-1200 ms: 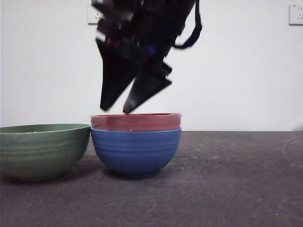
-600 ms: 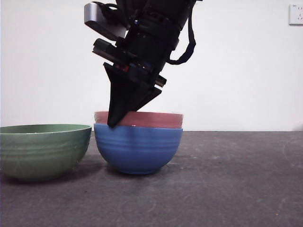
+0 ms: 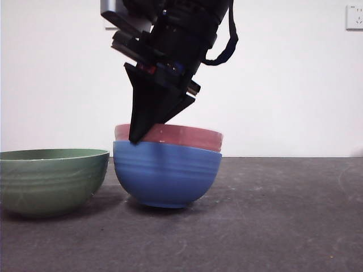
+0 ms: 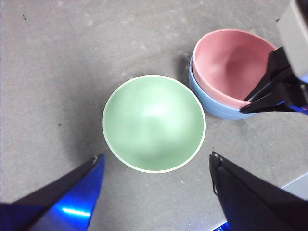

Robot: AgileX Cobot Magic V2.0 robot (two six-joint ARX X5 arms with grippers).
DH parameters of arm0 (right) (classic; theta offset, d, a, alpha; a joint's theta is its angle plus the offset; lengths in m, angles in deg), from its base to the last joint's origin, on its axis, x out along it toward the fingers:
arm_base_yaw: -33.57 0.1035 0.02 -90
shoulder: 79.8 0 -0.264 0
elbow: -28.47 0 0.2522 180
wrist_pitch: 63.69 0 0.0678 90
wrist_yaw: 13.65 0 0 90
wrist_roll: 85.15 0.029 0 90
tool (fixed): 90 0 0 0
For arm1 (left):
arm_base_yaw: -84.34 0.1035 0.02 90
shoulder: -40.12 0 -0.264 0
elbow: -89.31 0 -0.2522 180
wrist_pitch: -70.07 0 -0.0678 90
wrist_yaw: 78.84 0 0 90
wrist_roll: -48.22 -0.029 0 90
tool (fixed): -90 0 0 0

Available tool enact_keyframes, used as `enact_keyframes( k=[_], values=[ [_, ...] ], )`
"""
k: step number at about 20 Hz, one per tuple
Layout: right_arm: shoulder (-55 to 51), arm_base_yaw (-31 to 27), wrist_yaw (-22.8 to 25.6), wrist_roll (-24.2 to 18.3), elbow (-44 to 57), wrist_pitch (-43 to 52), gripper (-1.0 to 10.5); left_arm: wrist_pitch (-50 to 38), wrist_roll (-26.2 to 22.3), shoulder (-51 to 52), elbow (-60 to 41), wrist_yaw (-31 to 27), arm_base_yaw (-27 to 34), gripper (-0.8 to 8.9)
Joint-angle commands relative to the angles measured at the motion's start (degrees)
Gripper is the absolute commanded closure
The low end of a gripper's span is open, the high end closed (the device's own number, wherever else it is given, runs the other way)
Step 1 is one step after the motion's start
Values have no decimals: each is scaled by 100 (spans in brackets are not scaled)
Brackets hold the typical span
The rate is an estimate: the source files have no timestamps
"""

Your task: Pick up the green bowl on the top,put the green bowl on the left,pick up the red bowl in the middle,put the red bowl on the right

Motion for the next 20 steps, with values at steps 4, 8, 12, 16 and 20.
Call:
enact_keyframes(
  k=[4, 8, 12, 16, 20],
  values=[
    [-372, 50, 444, -13, 37, 87, 958, -133, -61, -52, -9, -4, 20, 448],
    [-527, 61, 723, -13, 37, 98, 958, -199, -61, -79, -9, -4, 20, 449],
    [-785, 127, 1032, 55, 37, 107, 958, -328, -61, -79, -9, -4, 20, 449],
    [-1143, 181, 1285, 192, 37, 101, 958, -450, -61, -79, -9, -4, 20, 449],
    [-1589, 149, 2420, 444, 37, -389, 958, -494, -72, -79, -9, -7, 20, 449]
  ],
)
